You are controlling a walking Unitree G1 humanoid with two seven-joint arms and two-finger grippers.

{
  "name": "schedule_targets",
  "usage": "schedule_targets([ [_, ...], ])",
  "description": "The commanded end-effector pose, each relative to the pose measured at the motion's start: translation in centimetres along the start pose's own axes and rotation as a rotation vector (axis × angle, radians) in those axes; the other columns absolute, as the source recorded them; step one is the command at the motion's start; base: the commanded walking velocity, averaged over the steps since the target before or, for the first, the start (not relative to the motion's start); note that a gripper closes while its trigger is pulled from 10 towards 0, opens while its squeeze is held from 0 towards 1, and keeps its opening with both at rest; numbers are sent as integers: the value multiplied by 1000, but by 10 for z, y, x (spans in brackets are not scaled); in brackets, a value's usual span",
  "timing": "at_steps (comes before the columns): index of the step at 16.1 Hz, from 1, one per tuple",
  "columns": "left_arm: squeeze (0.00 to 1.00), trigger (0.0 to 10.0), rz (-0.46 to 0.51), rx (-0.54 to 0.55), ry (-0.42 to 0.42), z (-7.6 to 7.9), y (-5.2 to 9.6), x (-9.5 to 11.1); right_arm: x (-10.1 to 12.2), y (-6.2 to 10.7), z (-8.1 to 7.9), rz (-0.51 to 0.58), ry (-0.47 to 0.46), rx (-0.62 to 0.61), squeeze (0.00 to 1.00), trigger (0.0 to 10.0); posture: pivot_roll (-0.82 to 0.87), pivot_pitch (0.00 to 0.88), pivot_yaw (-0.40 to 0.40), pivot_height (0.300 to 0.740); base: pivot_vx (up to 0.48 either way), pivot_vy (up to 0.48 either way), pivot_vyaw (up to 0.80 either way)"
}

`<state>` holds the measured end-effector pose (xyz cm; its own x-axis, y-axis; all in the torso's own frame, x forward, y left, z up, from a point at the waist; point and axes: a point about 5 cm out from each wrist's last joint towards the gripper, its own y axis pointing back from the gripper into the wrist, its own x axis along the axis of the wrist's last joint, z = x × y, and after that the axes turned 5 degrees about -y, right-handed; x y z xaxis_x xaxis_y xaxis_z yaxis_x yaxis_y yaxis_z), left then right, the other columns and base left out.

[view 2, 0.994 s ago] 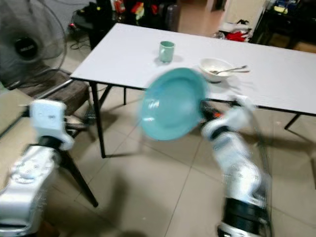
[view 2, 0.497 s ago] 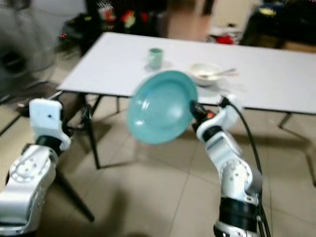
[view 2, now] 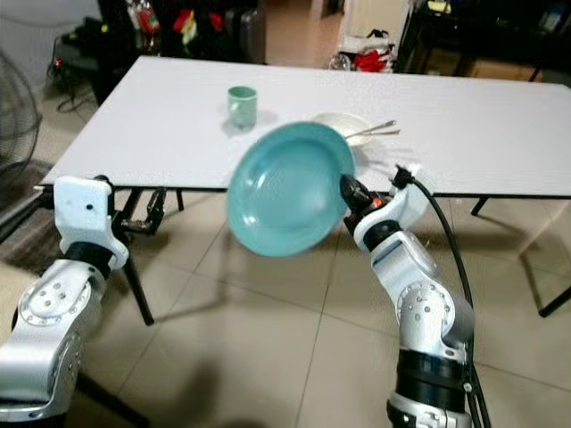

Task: Setting the table

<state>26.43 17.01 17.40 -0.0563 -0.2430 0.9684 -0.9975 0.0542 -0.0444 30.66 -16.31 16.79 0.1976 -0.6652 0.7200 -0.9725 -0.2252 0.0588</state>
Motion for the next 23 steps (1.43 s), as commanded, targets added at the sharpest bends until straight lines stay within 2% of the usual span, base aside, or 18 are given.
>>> schedule_targets([
  [1, 0, 10000, 7, -22, 3, 6, -1, 3, 11, 3, 3, 34, 0, 0, 0, 10000, -42, 0, -49, 740, 322, 0, 0],
  [14, 0, 10000, -1, -17, -5, 0, 0, 3, 3, -1, -5, -3, -69, 53, 0, 10000, -25, 0, -43, 740, 324, 0, 0],
  [18, 0, 10000, -1, -27, -5, 1, -1, 4, 2, -1, -8, -17, -38, 74, 0, 10000, -27, 0, -39, 740, 324, 0, 200],
  [23, 0, 10000, -2, -29, -5, 1, 0, 3, 1, 0, -6, -18, -48, 77, 0, 10000, -25, 0, -38, 740, 327, 0, 99],
])
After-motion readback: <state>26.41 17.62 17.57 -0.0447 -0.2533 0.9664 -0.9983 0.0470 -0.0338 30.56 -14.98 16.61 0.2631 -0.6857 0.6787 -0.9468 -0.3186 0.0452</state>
